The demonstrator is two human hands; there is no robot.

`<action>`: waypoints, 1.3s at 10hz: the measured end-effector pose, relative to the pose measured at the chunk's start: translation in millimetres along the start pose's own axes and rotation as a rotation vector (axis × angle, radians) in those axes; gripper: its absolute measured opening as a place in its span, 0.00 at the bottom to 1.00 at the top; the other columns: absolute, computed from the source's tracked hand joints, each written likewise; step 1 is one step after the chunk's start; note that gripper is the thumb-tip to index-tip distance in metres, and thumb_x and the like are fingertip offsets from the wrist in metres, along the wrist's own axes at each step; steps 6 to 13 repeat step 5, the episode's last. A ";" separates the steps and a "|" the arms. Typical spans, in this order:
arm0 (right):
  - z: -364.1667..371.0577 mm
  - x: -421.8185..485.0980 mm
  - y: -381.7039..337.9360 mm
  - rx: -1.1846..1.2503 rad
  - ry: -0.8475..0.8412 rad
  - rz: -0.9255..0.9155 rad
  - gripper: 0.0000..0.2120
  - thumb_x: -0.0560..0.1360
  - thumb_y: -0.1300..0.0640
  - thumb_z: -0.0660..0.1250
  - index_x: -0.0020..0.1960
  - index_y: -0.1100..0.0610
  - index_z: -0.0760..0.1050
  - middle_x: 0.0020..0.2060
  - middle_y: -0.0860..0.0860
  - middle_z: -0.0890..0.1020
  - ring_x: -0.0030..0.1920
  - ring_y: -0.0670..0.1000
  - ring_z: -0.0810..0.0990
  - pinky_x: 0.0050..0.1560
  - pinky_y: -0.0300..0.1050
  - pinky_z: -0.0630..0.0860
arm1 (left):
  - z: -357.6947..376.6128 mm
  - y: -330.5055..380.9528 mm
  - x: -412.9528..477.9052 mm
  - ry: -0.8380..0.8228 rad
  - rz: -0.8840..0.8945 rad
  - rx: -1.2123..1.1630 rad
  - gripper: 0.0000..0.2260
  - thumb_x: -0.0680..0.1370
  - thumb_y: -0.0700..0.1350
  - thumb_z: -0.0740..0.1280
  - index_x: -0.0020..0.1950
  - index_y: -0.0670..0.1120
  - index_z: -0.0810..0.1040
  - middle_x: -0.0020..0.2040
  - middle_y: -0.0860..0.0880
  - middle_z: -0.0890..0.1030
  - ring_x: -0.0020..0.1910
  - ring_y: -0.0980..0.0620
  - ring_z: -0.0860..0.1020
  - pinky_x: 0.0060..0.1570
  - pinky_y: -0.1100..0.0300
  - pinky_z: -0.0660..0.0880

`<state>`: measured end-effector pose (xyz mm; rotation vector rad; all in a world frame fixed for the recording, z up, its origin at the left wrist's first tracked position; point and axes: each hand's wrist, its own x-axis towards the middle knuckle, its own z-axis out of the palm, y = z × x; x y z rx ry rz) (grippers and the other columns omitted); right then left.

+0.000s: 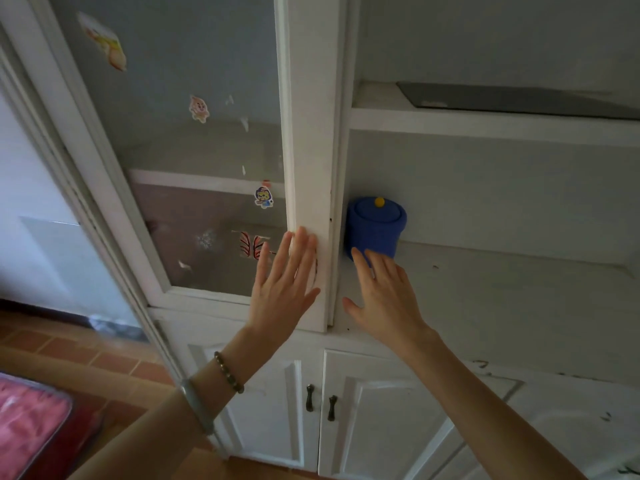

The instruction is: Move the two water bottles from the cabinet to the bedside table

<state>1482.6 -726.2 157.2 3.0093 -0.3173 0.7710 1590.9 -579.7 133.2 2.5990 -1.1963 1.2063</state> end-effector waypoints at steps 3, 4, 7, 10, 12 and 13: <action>-16.7 -5.1 -11.2 0.080 0.023 -0.079 0.39 0.65 0.50 0.75 0.68 0.65 0.64 0.60 0.66 0.73 0.57 0.65 0.74 0.52 0.57 0.74 | -44.6 -15.3 -18.2 -0.034 -0.128 0.072 0.41 0.68 0.59 0.70 0.73 0.41 0.57 0.72 0.38 0.63 0.70 0.39 0.62 0.68 0.40 0.59; -26.0 -9.7 -21.4 0.114 0.043 -0.106 0.39 0.66 0.50 0.74 0.70 0.64 0.62 0.63 0.65 0.71 0.60 0.64 0.72 0.55 0.58 0.71 | -58.7 -16.1 -29.2 -0.065 -0.173 0.096 0.42 0.68 0.61 0.70 0.73 0.41 0.58 0.72 0.39 0.63 0.70 0.40 0.63 0.69 0.41 0.59; -37.7 -18.0 -32.5 0.151 0.043 -0.125 0.40 0.67 0.50 0.74 0.71 0.63 0.60 0.63 0.64 0.71 0.60 0.64 0.71 0.56 0.58 0.71 | -77.4 -15.1 -36.7 -0.101 -0.216 0.087 0.43 0.67 0.61 0.70 0.74 0.41 0.57 0.73 0.39 0.62 0.70 0.40 0.63 0.70 0.43 0.55; -37.7 -18.0 -32.5 0.151 0.043 -0.125 0.40 0.67 0.50 0.74 0.71 0.63 0.60 0.63 0.64 0.71 0.60 0.64 0.71 0.56 0.58 0.71 | -77.4 -15.1 -36.7 -0.101 -0.216 0.087 0.43 0.67 0.61 0.70 0.74 0.41 0.57 0.73 0.39 0.62 0.70 0.40 0.63 0.70 0.43 0.55; -37.7 -18.0 -32.5 0.151 0.043 -0.125 0.40 0.67 0.50 0.74 0.71 0.63 0.60 0.63 0.64 0.71 0.60 0.64 0.71 0.56 0.58 0.71 | -77.4 -15.1 -36.7 -0.101 -0.216 0.087 0.43 0.67 0.61 0.70 0.74 0.41 0.57 0.73 0.39 0.62 0.70 0.40 0.63 0.70 0.43 0.55; -37.7 -18.0 -32.5 0.151 0.043 -0.125 0.40 0.67 0.50 0.74 0.71 0.63 0.60 0.63 0.64 0.71 0.60 0.64 0.71 0.56 0.58 0.71 | -77.4 -15.1 -36.7 -0.101 -0.216 0.087 0.43 0.67 0.61 0.70 0.74 0.41 0.57 0.73 0.39 0.62 0.70 0.40 0.63 0.70 0.43 0.55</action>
